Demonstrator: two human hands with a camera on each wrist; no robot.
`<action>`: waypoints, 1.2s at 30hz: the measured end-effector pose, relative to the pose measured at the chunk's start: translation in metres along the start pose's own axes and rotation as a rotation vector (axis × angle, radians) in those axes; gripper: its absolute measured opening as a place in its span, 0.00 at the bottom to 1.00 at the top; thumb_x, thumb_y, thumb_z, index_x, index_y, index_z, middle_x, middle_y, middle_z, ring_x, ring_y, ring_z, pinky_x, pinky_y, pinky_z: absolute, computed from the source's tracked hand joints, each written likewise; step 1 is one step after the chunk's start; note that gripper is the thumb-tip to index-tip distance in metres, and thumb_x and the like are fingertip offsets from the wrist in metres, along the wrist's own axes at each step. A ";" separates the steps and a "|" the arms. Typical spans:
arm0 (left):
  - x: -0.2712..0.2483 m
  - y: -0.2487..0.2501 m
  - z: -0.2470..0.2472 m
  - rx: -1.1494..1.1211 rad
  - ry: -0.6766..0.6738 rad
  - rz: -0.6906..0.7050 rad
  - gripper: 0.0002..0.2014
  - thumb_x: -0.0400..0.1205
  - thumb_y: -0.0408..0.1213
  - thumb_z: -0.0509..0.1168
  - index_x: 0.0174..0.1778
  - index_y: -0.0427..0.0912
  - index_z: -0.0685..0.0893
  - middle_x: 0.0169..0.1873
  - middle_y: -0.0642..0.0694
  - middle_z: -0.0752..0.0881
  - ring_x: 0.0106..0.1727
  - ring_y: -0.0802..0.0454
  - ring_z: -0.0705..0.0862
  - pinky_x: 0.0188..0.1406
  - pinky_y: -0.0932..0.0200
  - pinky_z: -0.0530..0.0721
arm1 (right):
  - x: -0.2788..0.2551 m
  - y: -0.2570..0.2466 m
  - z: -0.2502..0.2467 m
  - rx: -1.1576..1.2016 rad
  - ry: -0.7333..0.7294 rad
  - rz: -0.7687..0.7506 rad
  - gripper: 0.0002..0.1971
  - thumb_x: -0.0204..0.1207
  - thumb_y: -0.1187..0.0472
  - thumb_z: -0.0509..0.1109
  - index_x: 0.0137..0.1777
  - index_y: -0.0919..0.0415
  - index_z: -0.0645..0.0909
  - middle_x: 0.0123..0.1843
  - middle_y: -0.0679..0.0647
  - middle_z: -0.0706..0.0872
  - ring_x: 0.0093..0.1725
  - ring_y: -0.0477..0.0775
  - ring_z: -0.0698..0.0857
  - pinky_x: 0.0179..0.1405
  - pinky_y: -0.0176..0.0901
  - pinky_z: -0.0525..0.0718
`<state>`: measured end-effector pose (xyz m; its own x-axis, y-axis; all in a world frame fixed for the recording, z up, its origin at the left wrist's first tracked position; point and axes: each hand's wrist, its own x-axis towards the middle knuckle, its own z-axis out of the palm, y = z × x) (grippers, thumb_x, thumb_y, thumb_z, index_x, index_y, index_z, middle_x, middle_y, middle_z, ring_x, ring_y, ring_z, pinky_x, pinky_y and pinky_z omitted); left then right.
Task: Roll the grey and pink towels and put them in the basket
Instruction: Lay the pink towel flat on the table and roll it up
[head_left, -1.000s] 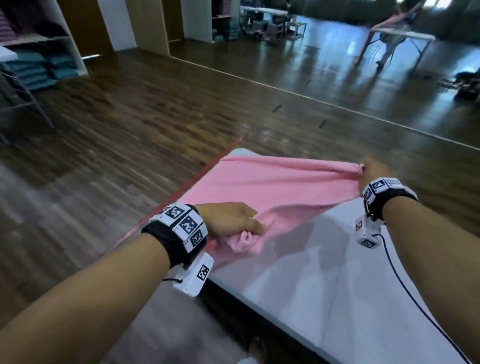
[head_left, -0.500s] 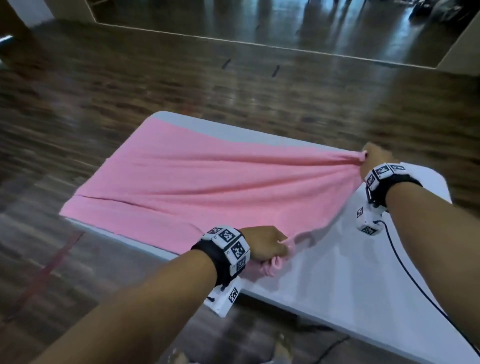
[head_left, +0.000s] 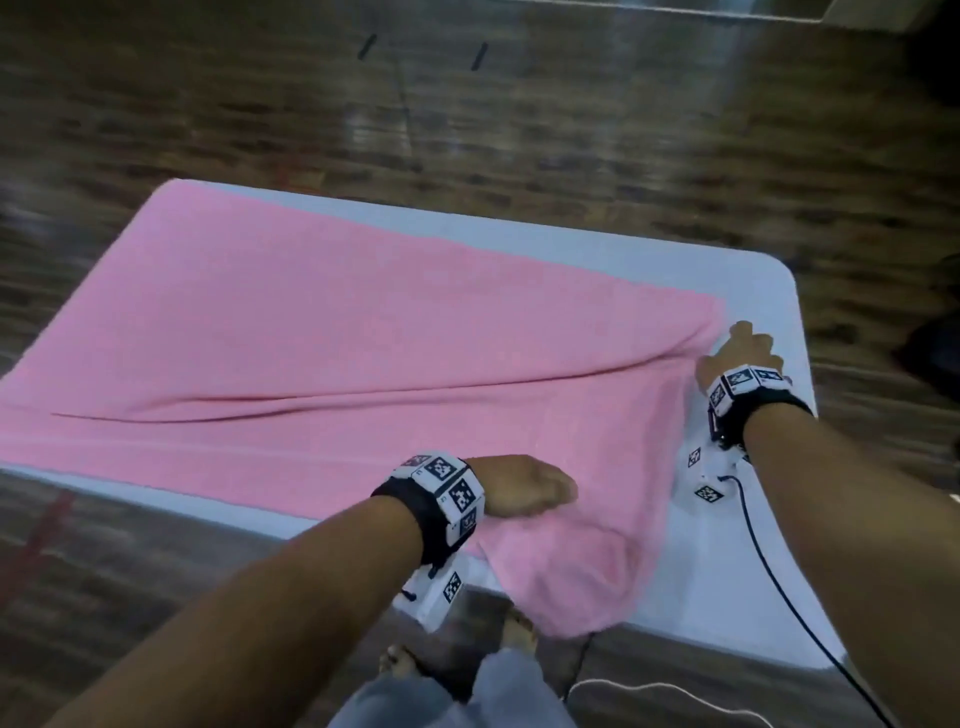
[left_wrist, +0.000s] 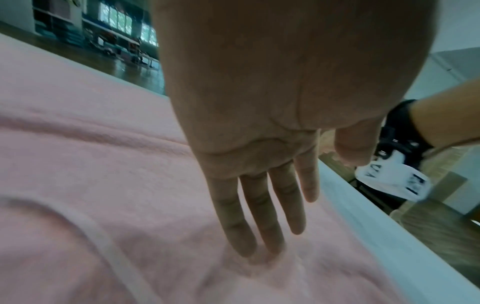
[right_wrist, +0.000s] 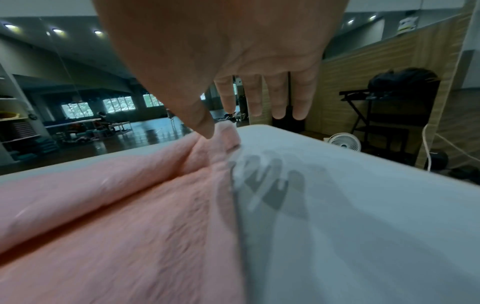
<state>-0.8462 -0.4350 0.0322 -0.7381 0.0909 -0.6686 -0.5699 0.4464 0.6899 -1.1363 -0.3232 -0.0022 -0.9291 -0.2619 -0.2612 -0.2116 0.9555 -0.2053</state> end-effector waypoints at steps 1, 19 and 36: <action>-0.002 -0.007 -0.011 -0.006 0.037 -0.023 0.19 0.88 0.52 0.55 0.67 0.47 0.82 0.55 0.46 0.86 0.51 0.51 0.80 0.55 0.59 0.77 | -0.004 -0.006 0.007 -0.005 -0.019 -0.020 0.29 0.75 0.60 0.64 0.75 0.57 0.60 0.72 0.65 0.67 0.71 0.72 0.70 0.69 0.67 0.70; -0.113 -0.204 -0.281 0.234 0.626 -0.303 0.14 0.87 0.45 0.59 0.66 0.48 0.82 0.66 0.45 0.82 0.65 0.44 0.80 0.65 0.54 0.75 | -0.037 -0.340 0.074 -0.073 -0.175 -0.443 0.17 0.77 0.52 0.61 0.64 0.55 0.73 0.65 0.60 0.74 0.58 0.67 0.79 0.59 0.57 0.79; -0.106 -0.429 -0.535 0.356 0.631 -0.620 0.42 0.82 0.65 0.55 0.85 0.56 0.38 0.85 0.41 0.36 0.84 0.34 0.38 0.80 0.35 0.42 | -0.016 -0.524 0.195 -0.251 -0.229 -0.070 0.39 0.79 0.38 0.55 0.84 0.48 0.41 0.86 0.55 0.35 0.82 0.73 0.41 0.75 0.79 0.49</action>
<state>-0.7162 -1.1122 -0.0446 -0.4593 -0.7035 -0.5423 -0.8585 0.5082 0.0678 -0.9510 -0.8456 -0.0747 -0.8234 -0.3245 -0.4655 -0.3668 0.9303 0.0003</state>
